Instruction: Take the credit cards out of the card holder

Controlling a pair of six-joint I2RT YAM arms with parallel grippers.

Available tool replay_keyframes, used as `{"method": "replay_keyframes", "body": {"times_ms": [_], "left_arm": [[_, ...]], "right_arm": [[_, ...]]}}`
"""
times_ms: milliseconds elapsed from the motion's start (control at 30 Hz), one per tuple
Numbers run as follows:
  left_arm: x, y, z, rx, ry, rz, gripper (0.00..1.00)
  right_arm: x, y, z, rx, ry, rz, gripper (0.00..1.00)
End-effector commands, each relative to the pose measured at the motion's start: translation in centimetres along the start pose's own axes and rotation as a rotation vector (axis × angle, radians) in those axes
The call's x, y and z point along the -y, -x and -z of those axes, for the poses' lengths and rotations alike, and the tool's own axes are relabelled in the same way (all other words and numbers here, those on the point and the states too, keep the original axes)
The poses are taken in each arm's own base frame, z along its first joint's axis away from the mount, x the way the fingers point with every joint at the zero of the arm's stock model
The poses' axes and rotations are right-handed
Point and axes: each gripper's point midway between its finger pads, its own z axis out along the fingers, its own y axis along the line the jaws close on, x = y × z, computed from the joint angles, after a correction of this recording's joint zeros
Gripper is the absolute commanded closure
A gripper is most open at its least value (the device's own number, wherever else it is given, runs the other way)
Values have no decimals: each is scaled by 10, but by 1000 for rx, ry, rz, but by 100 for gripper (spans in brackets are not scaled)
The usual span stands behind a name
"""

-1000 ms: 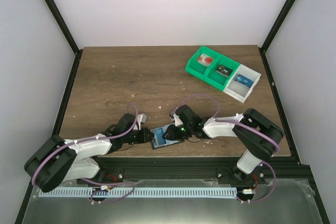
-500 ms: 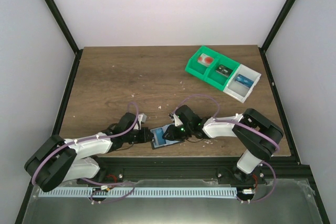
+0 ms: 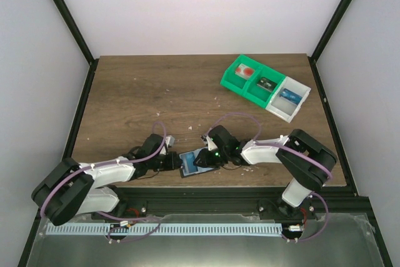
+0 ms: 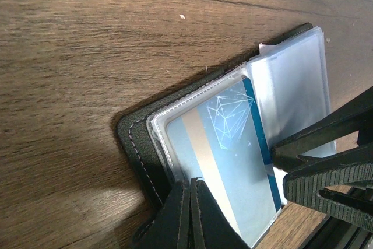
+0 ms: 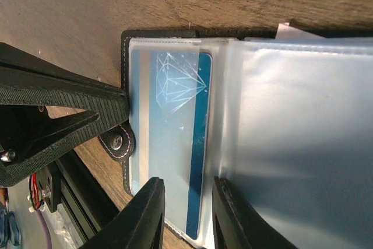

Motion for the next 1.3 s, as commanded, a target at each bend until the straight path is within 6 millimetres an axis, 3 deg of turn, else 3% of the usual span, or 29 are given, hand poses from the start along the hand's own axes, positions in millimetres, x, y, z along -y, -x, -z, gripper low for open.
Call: {"method": "replay_keyframes", "body": {"times_ms": [0,267,600,1067,1267], "left_arm": [[-8,-3,-4,-13,31,-1,100],[-10,-8,-6,-24,11,17,100],[-7,-7,-5,-21,3,8,100],[-5,-3,-3,-10,8,-25,100],[-2,-2,-2,-8,-5,-34,100]], "right_arm": [[3,0,-8,0,-31,-5,75],[0,-1,-13,-9,-26,1,76],[-1,3,-6,47,-13,-6,99],[-3,3,2,78,34,30,99],[5,2,11,85,60,8,100]]}}
